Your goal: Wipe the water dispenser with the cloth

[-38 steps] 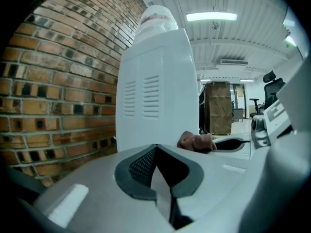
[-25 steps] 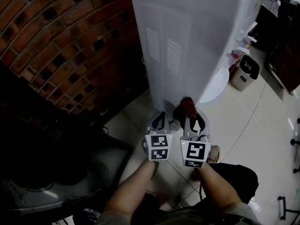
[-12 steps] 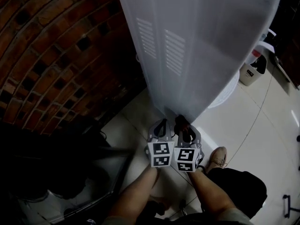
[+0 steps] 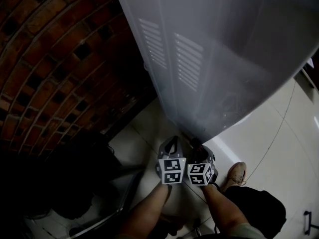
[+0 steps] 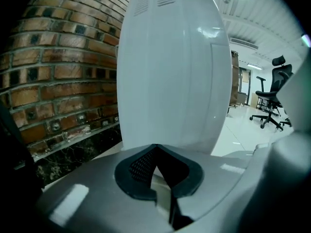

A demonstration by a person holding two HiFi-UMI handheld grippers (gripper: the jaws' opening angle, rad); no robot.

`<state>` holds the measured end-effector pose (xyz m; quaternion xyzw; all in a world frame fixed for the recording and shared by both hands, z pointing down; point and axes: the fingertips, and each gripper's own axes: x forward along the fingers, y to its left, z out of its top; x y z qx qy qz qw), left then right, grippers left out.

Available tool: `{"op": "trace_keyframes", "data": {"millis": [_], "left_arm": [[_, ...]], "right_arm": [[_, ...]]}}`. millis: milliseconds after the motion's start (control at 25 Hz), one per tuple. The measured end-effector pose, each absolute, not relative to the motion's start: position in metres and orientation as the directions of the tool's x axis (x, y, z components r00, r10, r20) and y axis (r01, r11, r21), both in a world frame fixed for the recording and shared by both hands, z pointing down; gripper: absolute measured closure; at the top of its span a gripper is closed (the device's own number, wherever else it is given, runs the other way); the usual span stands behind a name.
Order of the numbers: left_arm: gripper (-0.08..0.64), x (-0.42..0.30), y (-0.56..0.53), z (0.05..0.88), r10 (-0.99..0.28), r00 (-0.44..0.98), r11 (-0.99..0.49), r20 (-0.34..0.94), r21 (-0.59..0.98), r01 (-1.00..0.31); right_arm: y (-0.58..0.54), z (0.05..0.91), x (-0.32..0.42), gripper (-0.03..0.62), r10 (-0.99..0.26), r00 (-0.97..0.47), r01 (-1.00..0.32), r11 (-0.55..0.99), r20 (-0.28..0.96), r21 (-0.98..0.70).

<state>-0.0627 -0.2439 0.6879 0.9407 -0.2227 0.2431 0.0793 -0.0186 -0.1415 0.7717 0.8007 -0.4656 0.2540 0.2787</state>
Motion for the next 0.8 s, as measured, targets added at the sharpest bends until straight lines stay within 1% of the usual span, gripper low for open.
{"op": "trace_keyframes", "data": {"millis": [240,400,480,640,800], "left_arm": [[0.56,-0.067,-0.253,0.685,-0.399,0.773,-0.875,0.494,0.046,-0.481],[0.56,-0.062,-0.254,0.666,-0.405,0.789,-0.874,0.463,0.057,-0.482],[0.56,-0.06,-0.257,0.655,-0.415,0.794,-0.871,0.445,0.058,-0.488],[0.56,-0.068,-0.263,0.627,-0.452,0.779,-0.856,0.434,0.033,-0.515],[0.56,-0.085,-0.279,0.563,-0.526,0.761,-0.821,0.38,0.007,-0.571]], "right_arm": [[-0.14,0.789,-0.017,0.522,-0.574,0.418,-0.899,-0.372,0.704,0.23],[-0.139,0.782,-0.017,0.522,-0.578,0.396,-0.907,-0.368,0.714,0.205],[-0.148,0.759,-0.022,0.522,-0.625,0.391,-0.909,-0.378,0.675,0.176],[-0.176,0.681,-0.042,0.522,-0.757,0.364,-0.926,-0.355,0.543,0.126],[-0.187,0.591,-0.047,0.52,-0.834,0.346,-0.938,-0.315,0.43,0.143]]}}
